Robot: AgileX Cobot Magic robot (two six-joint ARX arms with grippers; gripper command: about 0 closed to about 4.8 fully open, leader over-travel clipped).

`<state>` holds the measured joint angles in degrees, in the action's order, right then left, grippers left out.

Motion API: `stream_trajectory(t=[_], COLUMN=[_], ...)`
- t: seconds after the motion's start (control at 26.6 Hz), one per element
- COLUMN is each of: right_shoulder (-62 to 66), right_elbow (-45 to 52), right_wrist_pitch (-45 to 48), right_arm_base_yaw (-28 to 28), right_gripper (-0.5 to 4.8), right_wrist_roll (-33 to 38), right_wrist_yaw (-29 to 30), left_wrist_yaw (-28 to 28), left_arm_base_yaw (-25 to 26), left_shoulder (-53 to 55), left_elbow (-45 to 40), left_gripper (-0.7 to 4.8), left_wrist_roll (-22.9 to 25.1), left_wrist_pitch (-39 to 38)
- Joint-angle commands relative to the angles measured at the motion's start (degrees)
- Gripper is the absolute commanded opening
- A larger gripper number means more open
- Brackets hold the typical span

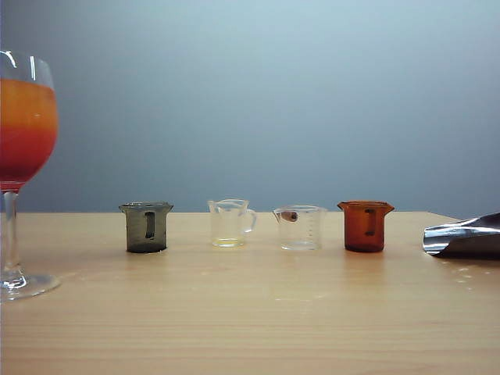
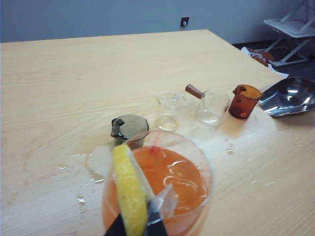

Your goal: Pick up the lemon slice from the paper cup on the left and carefully insert it into the rim of the goblet.

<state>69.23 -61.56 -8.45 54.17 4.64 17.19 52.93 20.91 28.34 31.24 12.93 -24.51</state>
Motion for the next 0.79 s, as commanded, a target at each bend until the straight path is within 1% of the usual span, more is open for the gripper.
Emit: stream_trajectory(t=[0.04,0.15,0.23,0.38,0.6,0.79], right_shoulder=[-0.1,0.0,0.0,0.0,0.0,0.0], right_elbow=[-0.3,-0.3,-0.3,-0.3,-0.2,-0.2], right_wrist_pitch=[2.3,2.7,2.7,2.6,1.7,1.0], right_arm_base_yaw=[3.1,5.3,5.5,5.5,5.5,5.5], right_gripper=[-0.07,-0.07,-0.07,-0.07,-0.07,-0.07], right_wrist_roll=[-0.4,-0.4,-0.4,-0.4,-0.4,-0.4], right_wrist_yaw=[-0.9,-0.9,-0.9,-1.1,-2.1,-3.4], left_wrist_yaw=[-0.6,-0.8,-2.6,-4.5,-4.2,-4.7], left_arm_base_yaw=[0.0,-0.1,-0.1,-1.0,-3.8,-3.9], left_shoulder=[-0.1,-0.1,-0.1,0.1,2.1,2.4], left_elbow=[0.2,0.2,0.2,0.2,0.2,0.1], left_gripper=[-0.06,-0.06,-0.06,-0.06,-0.06,-0.06], left_wrist_roll=[0.6,0.6,0.6,0.6,0.6,0.6], left_wrist_pitch=[0.4,0.3,0.3,1.2,2.1,1.6])
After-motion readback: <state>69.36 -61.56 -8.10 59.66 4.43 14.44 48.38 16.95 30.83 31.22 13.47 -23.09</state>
